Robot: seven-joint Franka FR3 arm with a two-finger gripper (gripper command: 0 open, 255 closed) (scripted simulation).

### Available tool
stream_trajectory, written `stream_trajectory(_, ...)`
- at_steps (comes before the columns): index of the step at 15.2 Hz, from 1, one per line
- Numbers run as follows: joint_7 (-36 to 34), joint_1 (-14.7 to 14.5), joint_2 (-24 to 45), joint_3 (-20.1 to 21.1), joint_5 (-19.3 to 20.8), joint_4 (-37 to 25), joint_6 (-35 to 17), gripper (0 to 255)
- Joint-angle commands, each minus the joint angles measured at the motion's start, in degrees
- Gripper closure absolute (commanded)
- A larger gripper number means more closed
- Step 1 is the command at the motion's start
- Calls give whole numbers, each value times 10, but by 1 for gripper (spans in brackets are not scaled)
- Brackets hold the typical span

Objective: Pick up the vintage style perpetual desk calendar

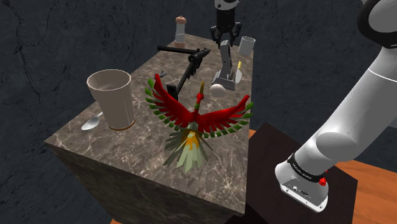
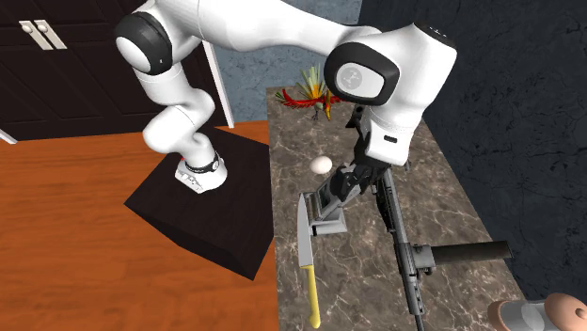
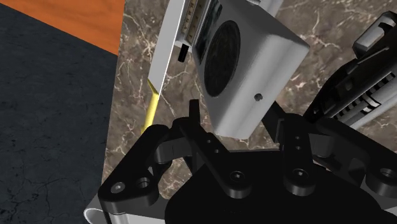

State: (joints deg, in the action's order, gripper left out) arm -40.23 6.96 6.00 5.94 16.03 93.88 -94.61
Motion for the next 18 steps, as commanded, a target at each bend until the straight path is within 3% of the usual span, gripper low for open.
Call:
stream_trajectory(1, 0, 0, 1, 0, 0, 1, 0, 255)
stream_trajectory(18, 27, -6, 25, 2, 3, -147, 121, 255)
